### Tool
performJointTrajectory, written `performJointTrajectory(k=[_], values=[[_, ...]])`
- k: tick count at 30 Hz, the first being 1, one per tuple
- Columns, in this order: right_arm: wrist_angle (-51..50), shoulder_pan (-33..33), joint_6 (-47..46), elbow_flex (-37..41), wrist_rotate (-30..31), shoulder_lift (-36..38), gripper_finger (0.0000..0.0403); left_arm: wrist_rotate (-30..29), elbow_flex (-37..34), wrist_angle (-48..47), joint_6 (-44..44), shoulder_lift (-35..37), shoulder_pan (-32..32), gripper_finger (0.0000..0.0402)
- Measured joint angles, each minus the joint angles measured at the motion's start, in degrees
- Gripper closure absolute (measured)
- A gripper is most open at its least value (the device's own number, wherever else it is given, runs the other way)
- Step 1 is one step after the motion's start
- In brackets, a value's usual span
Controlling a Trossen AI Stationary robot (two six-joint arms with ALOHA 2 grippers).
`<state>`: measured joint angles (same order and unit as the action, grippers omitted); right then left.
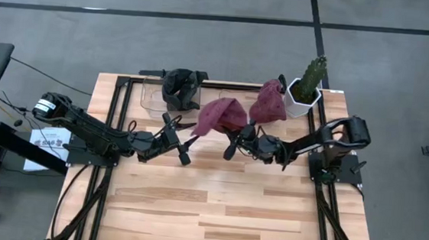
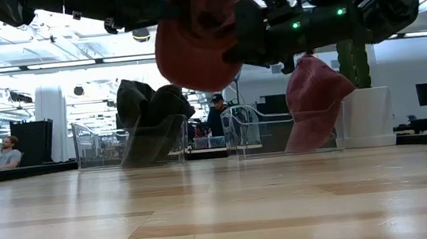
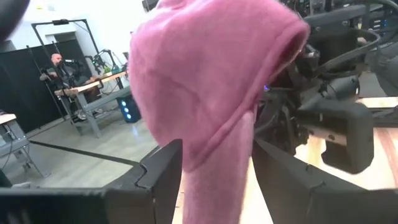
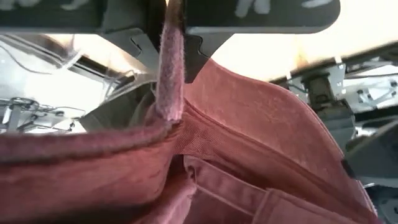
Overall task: Pick & Place hat
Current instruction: Put the red cap into the right transparent bin
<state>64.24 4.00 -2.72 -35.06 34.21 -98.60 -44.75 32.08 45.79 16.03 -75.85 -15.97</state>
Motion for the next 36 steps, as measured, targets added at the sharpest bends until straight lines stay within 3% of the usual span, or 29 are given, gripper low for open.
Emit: performJointTrajectory(k=[14, 25, 36], values=[[-9.56, 0.52, -1.27, 9.98, 0.28, 14.4, 0.04, -0.17, 0.0, -1.02, 0.0, 0.0, 0.0, 0.0208], [-12.89, 7.68, 1.84, 19.94, -1.05, 24.48, 0.04, -1.41, 0.14, -2.34, -2.02, 0.04, -0.12, 0.0223], [-16.28, 10.12, 2.35, 22.44, -4.8, 26.2, 0.0399, 16.44, 6.24, -9.42, -9.75, 0.07, -0.13, 0.0228]])
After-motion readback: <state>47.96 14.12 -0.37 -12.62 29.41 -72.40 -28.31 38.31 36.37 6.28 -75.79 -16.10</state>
